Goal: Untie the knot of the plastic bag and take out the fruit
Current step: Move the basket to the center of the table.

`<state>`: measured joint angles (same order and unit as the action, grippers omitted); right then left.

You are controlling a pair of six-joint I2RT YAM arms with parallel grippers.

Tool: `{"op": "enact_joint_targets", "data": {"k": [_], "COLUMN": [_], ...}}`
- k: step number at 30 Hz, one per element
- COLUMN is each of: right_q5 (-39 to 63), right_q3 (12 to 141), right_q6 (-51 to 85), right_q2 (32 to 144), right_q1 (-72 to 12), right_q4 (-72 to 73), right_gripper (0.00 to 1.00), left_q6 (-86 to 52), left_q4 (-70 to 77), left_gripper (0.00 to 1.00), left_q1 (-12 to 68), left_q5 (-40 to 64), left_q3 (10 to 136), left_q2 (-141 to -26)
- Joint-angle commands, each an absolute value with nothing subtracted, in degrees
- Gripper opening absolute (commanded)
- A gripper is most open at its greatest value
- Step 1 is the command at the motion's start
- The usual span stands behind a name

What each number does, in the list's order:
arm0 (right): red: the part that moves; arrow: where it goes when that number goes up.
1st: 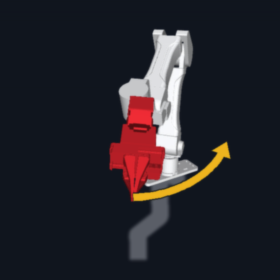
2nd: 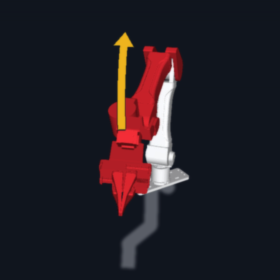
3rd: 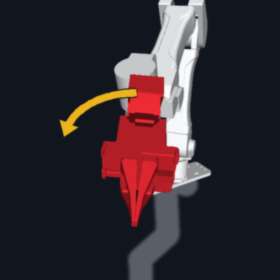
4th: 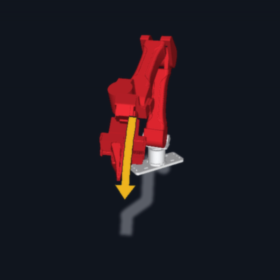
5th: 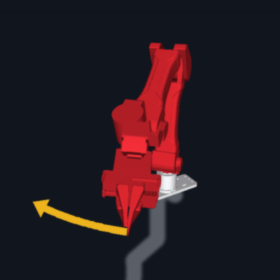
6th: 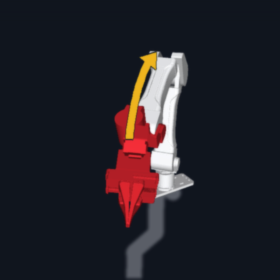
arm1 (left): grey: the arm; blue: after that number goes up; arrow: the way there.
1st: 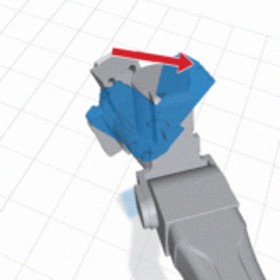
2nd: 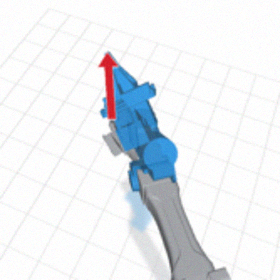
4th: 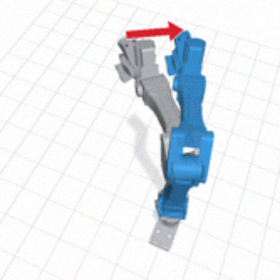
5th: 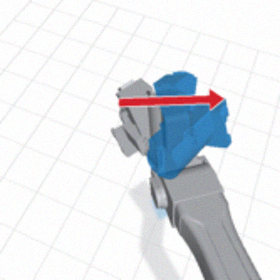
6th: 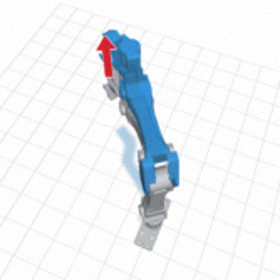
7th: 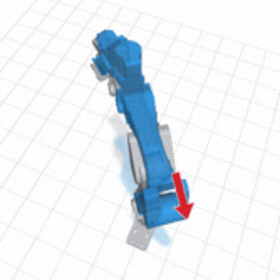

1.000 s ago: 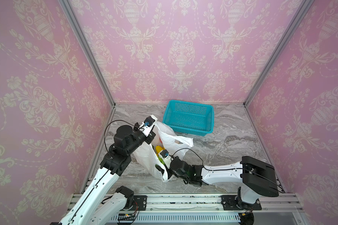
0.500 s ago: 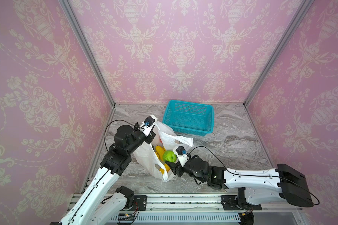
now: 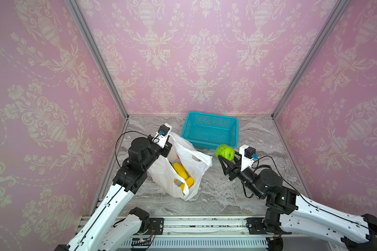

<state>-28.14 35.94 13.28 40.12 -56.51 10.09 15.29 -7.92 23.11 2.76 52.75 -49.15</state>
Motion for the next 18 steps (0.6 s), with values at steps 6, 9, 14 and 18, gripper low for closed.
{"op": "enact_joint_targets", "data": {"k": [6,9,14,18], "right_q5": [-20.7,-14.4,-7.7,-6.1], "right_q3": [37.0,39.5,49.3,59.6], "right_q6": [22.9,24.4,23.4,21.7], "right_q2": [45.7,54.8,73.6,86.6], "right_q1": [-37.5,-30.8,-24.6,-22.5], "right_q4": [0.3,1.3,1.6,-2.1], "right_gripper": [0.40,0.40,0.38,0.37], "left_q6": [17.5,17.7,18.2,18.1], "left_q4": [-9.1,-8.8,-7.5,-7.1], "left_gripper": [0.00,0.00,0.00,0.00], "left_q1": [23.4,23.5,23.5,23.4], "left_q5": [1.9,5.5,6.9,7.6], "left_q3": [49.6,49.1,47.5,47.2], "left_q2": [-46.1,-45.4,-43.3,-43.9]}}
